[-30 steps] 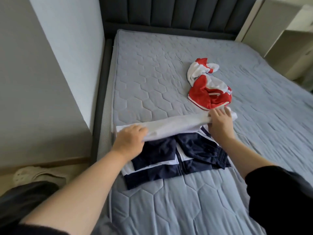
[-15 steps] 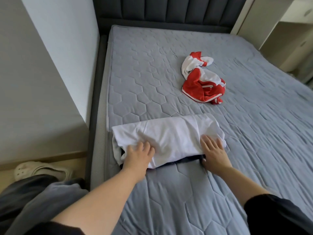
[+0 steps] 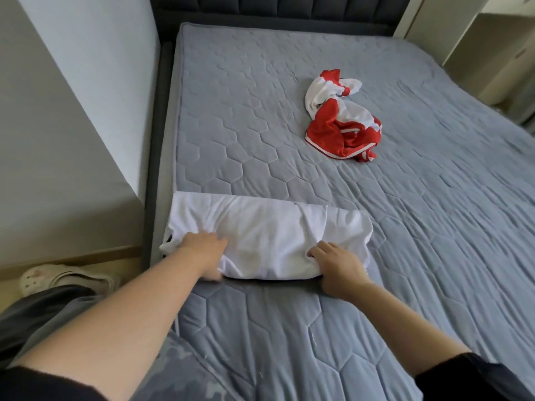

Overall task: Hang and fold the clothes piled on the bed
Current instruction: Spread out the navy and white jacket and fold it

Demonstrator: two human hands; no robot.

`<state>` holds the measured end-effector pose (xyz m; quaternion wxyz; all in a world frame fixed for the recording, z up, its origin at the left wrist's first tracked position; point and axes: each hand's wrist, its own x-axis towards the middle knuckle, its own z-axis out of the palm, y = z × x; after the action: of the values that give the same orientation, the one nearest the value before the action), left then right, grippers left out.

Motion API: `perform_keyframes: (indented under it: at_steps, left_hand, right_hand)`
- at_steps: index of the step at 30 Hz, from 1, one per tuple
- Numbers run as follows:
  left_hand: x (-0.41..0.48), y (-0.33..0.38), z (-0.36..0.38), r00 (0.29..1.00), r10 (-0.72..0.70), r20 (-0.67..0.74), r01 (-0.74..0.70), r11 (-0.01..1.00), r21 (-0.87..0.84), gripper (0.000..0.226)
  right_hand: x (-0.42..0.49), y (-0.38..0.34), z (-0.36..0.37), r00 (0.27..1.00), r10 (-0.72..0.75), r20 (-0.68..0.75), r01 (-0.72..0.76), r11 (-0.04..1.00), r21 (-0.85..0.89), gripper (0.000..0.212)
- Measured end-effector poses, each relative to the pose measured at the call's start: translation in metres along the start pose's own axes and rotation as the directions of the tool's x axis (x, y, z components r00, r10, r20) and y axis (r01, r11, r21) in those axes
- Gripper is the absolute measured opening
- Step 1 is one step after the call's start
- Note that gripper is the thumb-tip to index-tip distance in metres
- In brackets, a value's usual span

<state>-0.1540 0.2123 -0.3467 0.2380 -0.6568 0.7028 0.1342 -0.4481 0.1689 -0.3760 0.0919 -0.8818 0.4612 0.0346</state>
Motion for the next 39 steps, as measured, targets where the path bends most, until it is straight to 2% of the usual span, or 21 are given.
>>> perform_keyframes:
  at_steps: [1,3,5,6,7,8,9,11,13,14,16,18,20,22,24,27,30,32,35,37,39]
  left_hand:
    - [0.000,0.006,0.001,0.999,0.026,-0.032,-0.029,0.996,-0.082,0.060]
    - [0.006,0.019,-0.002,0.967,0.037,-0.252,-0.090,0.976,-0.201,0.057]
    - [0.017,0.032,-0.004,0.854,-0.062,-0.517,-0.097,0.956,-0.275,0.048]
    - [0.023,0.037,-0.004,0.820,-0.139,-0.555,-0.062,0.943,-0.328,0.049]
    - [0.028,0.039,-0.002,0.833,-0.199,-0.516,-0.010,0.927,-0.374,0.053]
    - [0.031,0.039,0.003,0.870,-0.230,-0.436,0.047,0.919,-0.391,0.058]
    - [0.035,0.038,0.011,0.907,-0.231,-0.351,0.094,0.926,-0.365,0.061]
    - [0.040,0.027,0.027,0.946,-0.205,-0.251,0.131,0.950,-0.283,0.065]
    - [0.044,0.015,0.037,0.955,-0.203,-0.218,0.145,0.955,-0.258,0.065]
    - [0.046,0.010,0.041,0.956,-0.207,-0.206,0.150,0.953,-0.262,0.065]
    - [0.049,0.003,0.046,0.959,-0.205,-0.194,0.147,0.950,-0.274,0.064]
    - [0.052,-0.003,0.050,0.963,-0.190,-0.194,0.128,0.947,-0.293,0.063]
    - [0.054,-0.012,0.053,0.966,-0.174,-0.191,0.109,0.944,-0.311,0.063]
    - [0.055,-0.022,0.056,0.972,-0.162,-0.171,0.105,0.948,-0.302,0.062]
    - [0.054,-0.031,0.059,0.974,-0.172,-0.150,0.121,0.947,-0.298,0.062]
    - [0.052,-0.040,0.062,0.967,-0.209,-0.148,0.158,0.943,-0.293,0.061]
    - [0.050,-0.040,0.061,0.964,-0.215,-0.154,0.164,0.942,-0.291,0.061]
    - [0.049,-0.038,0.059,0.960,-0.223,-0.169,0.166,0.940,-0.299,0.061]
    - [0.048,-0.038,0.056,0.962,-0.220,-0.161,0.165,0.941,-0.297,0.060]
    - [0.048,-0.037,0.056,0.964,-0.219,-0.153,0.167,0.941,-0.295,0.060]
    - [0.048,-0.037,0.057,0.964,-0.226,-0.138,0.176,0.936,-0.304,0.059]
  right_hand:
    - [-0.005,0.000,0.001,1.000,0.016,0.010,-0.016,0.998,0.057,0.048]
    - [-0.010,0.005,-0.002,0.998,0.049,0.050,-0.057,0.981,0.186,0.047]
    - [-0.011,0.006,-0.008,0.991,0.104,0.080,-0.127,0.922,0.366,0.029]
    - [-0.010,0.007,-0.011,0.986,0.166,0.034,-0.162,0.868,0.469,0.017]
    - [-0.006,0.009,-0.013,0.961,0.271,-0.056,-0.194,0.806,0.559,0.008]
    - [-0.002,0.012,-0.016,0.900,0.405,-0.164,-0.223,0.748,0.625,0.007]
    - [0.003,0.017,-0.018,0.801,0.541,-0.256,-0.261,0.700,0.665,0.009]
    - [0.014,0.031,-0.022,0.593,0.757,-0.275,-0.381,0.564,0.732,0.034]
    - [0.023,0.046,-0.025,0.446,0.893,-0.055,-0.505,0.302,0.808,0.053]
    - [0.028,0.051,-0.025,0.417,0.904,0.092,-0.514,0.151,0.844,0.051]
    - [0.033,0.051,-0.025,0.438,0.839,0.322,-0.446,-0.108,0.888,0.033]
    - [0.038,0.051,-0.025,0.456,0.790,0.409,-0.373,-0.248,0.894,0.024]
    - [0.041,0.057,-0.019,0.481,0.712,0.512,-0.288,-0.424,0.859,0.034]
    - [0.037,0.059,-0.014,0.475,0.622,0.622,-0.310,-0.544,0.780,0.039]
    - [0.031,0.062,-0.005,0.421,0.585,0.693,-0.377,-0.582,0.720,0.038]
    - [0.030,0.063,0.004,0.374,0.624,0.686,-0.427,-0.541,0.724,0.037]
    - [0.035,0.064,-0.002,0.320,0.743,0.588,-0.495,-0.399,0.772,0.028]
    - [0.040,0.068,-0.003,0.301,0.840,0.451,-0.482,-0.274,0.832,0.027]
    - [0.051,0.068,-0.009,0.415,0.876,0.245,-0.384,-0.076,0.920,0.039]
    - [0.058,0.067,-0.017,0.487,0.839,0.242,-0.380,-0.045,0.924,0.029]
    - [0.061,0.074,-0.020,0.430,0.869,0.246,-0.344,-0.094,0.934,0.023]
